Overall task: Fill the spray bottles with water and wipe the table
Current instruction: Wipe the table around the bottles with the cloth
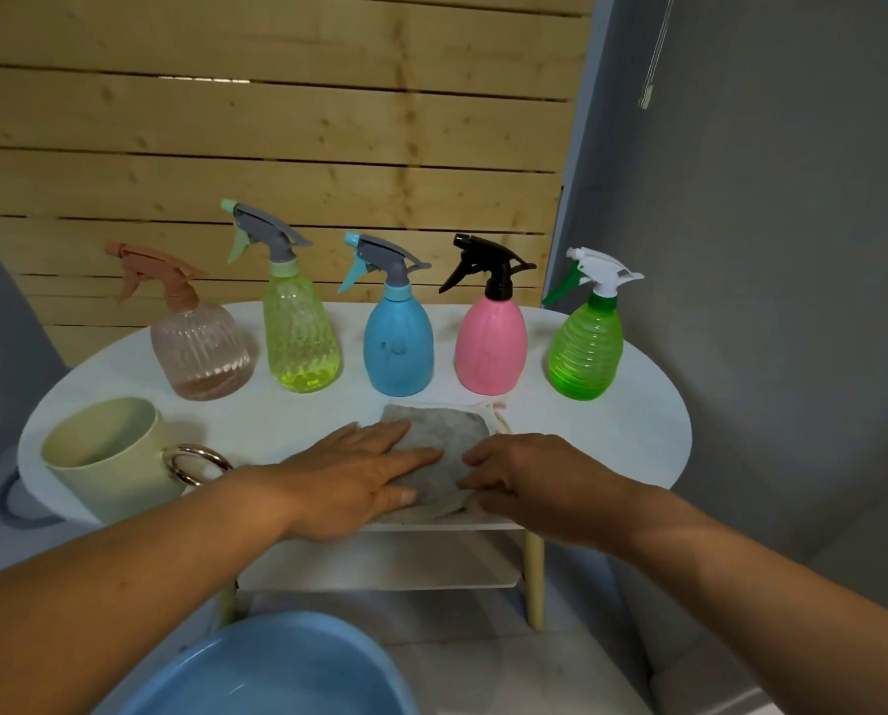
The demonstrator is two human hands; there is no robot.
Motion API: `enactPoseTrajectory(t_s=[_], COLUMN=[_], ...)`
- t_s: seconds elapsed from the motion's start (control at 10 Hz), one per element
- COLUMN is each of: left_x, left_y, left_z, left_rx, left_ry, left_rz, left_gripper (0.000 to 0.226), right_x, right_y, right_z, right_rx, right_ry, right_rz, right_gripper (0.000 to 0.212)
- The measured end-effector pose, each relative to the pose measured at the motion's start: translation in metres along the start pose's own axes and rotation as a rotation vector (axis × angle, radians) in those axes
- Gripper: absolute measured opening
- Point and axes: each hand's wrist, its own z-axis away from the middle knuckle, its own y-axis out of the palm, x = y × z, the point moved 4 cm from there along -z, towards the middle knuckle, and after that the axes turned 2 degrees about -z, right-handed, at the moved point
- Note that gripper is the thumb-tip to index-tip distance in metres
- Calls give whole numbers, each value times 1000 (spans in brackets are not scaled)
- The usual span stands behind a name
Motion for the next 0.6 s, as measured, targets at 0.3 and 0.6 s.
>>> enactPoseTrajectory(t_s=[0.3, 0.6], left_x=[-15, -55], left_y=[13, 11], left_z=[0, -18], left_rx=[7, -162], left_ry=[-60, -92], left_rz=[-15, 118], left_gripper=[63, 62], right_x=[29, 36], right_y=[45, 10], right_z=[39, 41], right_rx=[37, 71], right_ry=[155, 271], right_rz=[205, -56], right_gripper=[79, 62])
